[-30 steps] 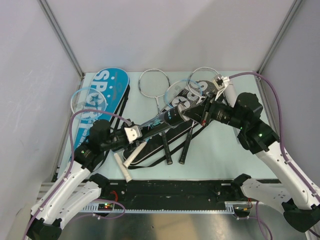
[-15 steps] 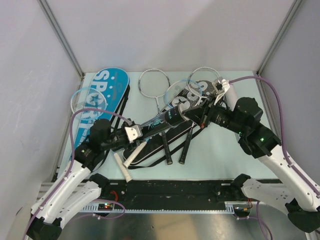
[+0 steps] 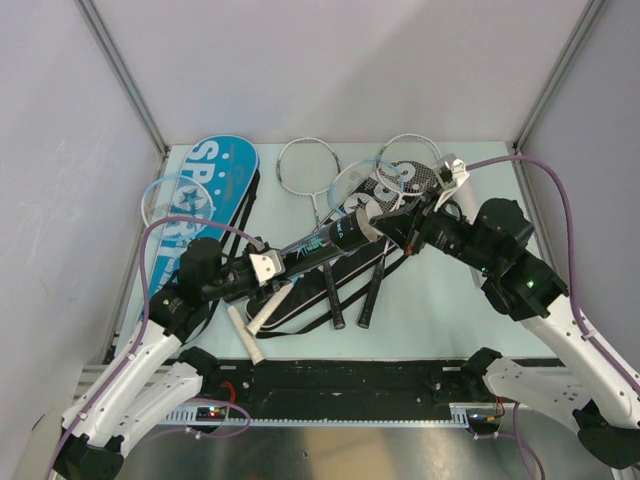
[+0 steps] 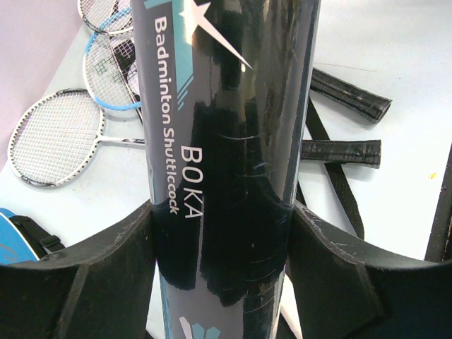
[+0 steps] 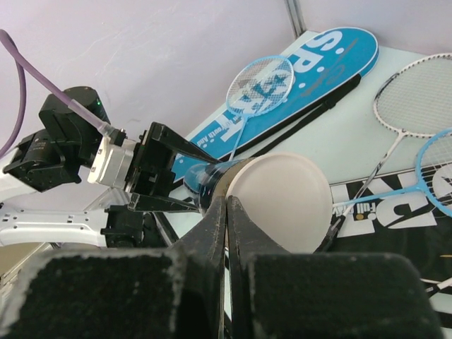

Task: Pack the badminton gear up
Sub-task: Close the lid on the shuttle tube.

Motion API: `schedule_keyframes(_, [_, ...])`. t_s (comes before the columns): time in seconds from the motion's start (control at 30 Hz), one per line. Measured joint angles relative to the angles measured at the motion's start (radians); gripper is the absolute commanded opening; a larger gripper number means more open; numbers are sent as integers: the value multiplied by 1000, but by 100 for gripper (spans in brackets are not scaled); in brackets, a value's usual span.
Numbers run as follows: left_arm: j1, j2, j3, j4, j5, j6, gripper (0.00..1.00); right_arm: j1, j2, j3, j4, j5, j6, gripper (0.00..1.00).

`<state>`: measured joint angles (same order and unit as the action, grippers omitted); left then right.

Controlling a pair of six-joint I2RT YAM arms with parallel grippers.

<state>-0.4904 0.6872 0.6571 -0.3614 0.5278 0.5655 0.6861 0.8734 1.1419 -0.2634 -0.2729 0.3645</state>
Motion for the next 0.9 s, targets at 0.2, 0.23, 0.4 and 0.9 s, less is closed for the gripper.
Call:
schedule_keyframes(0.2, [0, 0, 5, -1, 0, 0, 20, 29, 18, -33, 10, 0, 2, 0])
schedule_keyframes(0.23, [0, 0, 6, -2, 0, 0, 20, 32, 19, -40, 13, 0, 4, 0])
schedule_keyframes(0.4, [0, 7, 6, -17, -1, 0, 20, 34, 20, -77, 64, -5, 34, 0])
schedule_keyframes(0.9, [0, 6, 6, -26, 0, 2, 20, 12, -5, -129, 142, -33, 117, 0])
